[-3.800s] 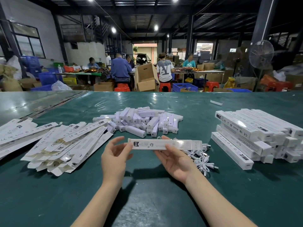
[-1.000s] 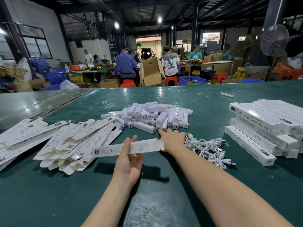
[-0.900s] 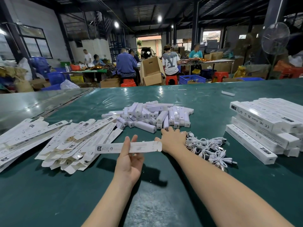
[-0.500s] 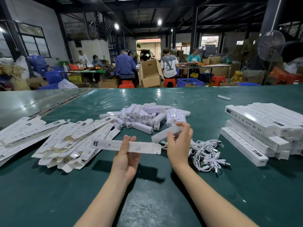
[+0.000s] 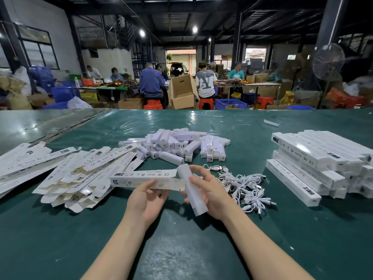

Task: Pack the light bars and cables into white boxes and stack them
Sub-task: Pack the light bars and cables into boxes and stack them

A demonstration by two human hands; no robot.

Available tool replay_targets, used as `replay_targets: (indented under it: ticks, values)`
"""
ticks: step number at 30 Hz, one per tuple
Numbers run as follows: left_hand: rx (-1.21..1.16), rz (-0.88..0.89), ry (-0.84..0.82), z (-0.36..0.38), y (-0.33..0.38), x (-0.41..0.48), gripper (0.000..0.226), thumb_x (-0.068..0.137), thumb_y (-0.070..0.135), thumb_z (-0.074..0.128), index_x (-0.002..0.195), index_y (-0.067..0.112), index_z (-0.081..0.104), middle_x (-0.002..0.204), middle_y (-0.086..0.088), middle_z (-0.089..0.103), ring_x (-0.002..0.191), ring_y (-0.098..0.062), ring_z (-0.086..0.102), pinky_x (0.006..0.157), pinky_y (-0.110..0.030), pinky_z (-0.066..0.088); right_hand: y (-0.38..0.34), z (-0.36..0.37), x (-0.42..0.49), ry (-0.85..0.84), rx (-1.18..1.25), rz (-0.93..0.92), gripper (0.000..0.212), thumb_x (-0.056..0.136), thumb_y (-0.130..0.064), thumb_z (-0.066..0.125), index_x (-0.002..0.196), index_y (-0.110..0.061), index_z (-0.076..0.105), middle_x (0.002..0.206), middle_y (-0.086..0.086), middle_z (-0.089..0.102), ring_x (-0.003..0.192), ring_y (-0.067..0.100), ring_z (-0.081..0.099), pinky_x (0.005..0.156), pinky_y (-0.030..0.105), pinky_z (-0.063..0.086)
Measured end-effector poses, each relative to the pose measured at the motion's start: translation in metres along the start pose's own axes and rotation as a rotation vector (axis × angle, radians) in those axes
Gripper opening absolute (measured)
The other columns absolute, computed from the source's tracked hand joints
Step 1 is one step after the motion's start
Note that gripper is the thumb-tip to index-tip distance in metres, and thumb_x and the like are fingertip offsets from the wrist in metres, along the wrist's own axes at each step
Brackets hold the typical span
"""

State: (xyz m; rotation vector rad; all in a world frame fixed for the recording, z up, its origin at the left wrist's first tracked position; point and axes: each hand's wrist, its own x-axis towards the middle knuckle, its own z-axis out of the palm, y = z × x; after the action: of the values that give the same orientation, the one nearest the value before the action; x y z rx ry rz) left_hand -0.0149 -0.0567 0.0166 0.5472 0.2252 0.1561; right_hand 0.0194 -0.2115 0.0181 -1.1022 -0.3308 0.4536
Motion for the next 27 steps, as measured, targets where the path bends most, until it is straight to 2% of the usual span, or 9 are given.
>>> replay_targets:
  ticks: [3,5,7,11,14,16,20,24,27]
  values:
    - [0.024,0.016,-0.025,-0.001,-0.003,0.001,0.012,0.097,0.007,0.040,0.099,0.007,0.052,0.096,-0.012,0.061,0.083,-0.023,0.063,0.062,-0.030,0.059,-0.003,-0.002,-0.001,-0.053,-0.069,0.070,0.023,0.079,-0.006,0.063,0.098,-0.020,0.062,0.080,0.005,0.069,0.057,0.022,0.066,0.043,0.023,0.050]
    - [0.017,0.048,-0.026,-0.001,-0.003,0.001,0.010,0.096,0.011,0.044,0.093,0.011,0.054,0.085,-0.008,0.068,0.072,-0.020,0.070,0.055,-0.028,0.058,-0.002,-0.003,-0.001,-0.119,-0.062,0.123,0.033,0.067,-0.008,0.060,0.098,-0.018,0.065,0.077,0.004,0.070,0.057,0.023,0.065,0.044,0.023,0.050]
    - [0.016,0.083,-0.029,-0.003,-0.002,0.002,0.007,0.094,0.013,0.048,0.091,0.012,0.054,0.078,-0.006,0.070,0.066,-0.017,0.071,0.054,-0.026,0.057,-0.001,-0.004,0.001,-0.177,-0.051,0.141,0.038,0.064,-0.007,0.055,0.099,-0.016,0.067,0.082,0.007,0.070,0.059,0.025,0.066,0.048,0.025,0.052]
    - [0.075,0.137,-0.022,-0.005,-0.002,0.003,0.021,0.091,0.017,0.052,0.111,0.013,0.050,0.094,-0.007,0.064,0.076,-0.016,0.068,0.060,-0.024,0.058,0.002,-0.004,0.003,-0.199,-0.038,0.083,0.034,0.067,-0.004,0.060,0.096,-0.018,0.071,0.089,0.005,0.067,0.061,0.025,0.067,0.048,0.025,0.052]
    - [0.104,0.177,0.011,-0.003,-0.003,0.003,0.008,0.088,0.015,0.057,0.095,0.017,0.056,0.068,0.004,0.067,0.058,-0.005,0.065,0.056,-0.021,0.056,0.003,-0.004,0.004,-0.162,-0.074,0.024,0.032,0.071,0.002,0.064,0.094,-0.019,0.070,0.086,0.002,0.070,0.062,0.022,0.068,0.045,0.023,0.050]
    - [0.130,0.209,0.027,-0.003,-0.004,0.002,0.007,0.088,0.012,0.057,0.087,0.020,0.057,0.061,0.007,0.065,0.053,-0.002,0.062,0.055,-0.020,0.055,0.004,-0.003,0.004,-0.154,-0.155,-0.008,0.030,0.077,0.005,0.062,0.095,-0.018,0.068,0.084,0.000,0.072,0.060,0.020,0.067,0.045,0.022,0.049]
    - [0.216,0.270,0.008,-0.004,-0.003,0.002,0.010,0.090,0.009,0.055,0.085,0.018,0.056,0.067,0.004,0.064,0.062,-0.007,0.063,0.054,-0.019,0.055,0.007,0.001,0.003,-0.166,-0.296,-0.008,0.031,0.081,0.010,0.055,0.105,-0.007,0.064,0.081,0.001,0.069,0.056,0.016,0.065,0.046,0.022,0.050]
    - [0.411,0.359,0.028,-0.005,-0.009,0.002,0.006,0.090,0.008,0.055,0.088,0.013,0.052,0.073,-0.002,0.057,0.057,-0.008,0.062,0.054,-0.022,0.050,0.001,-0.002,0.003,-0.242,-0.320,0.101,0.057,0.064,0.004,0.050,0.120,-0.002,0.056,0.087,0.008,0.066,0.063,0.018,0.065,0.055,0.024,0.054]
    - [0.439,0.401,0.039,-0.006,-0.008,0.003,0.016,0.090,0.010,0.057,0.103,0.004,0.049,0.078,-0.005,0.059,0.068,-0.014,0.061,0.054,-0.019,0.052,0.000,-0.003,0.003,-0.241,-0.260,0.084,0.047,0.074,0.016,0.045,0.117,0.003,0.055,0.089,0.012,0.064,0.064,0.019,0.065,0.058,0.026,0.055]
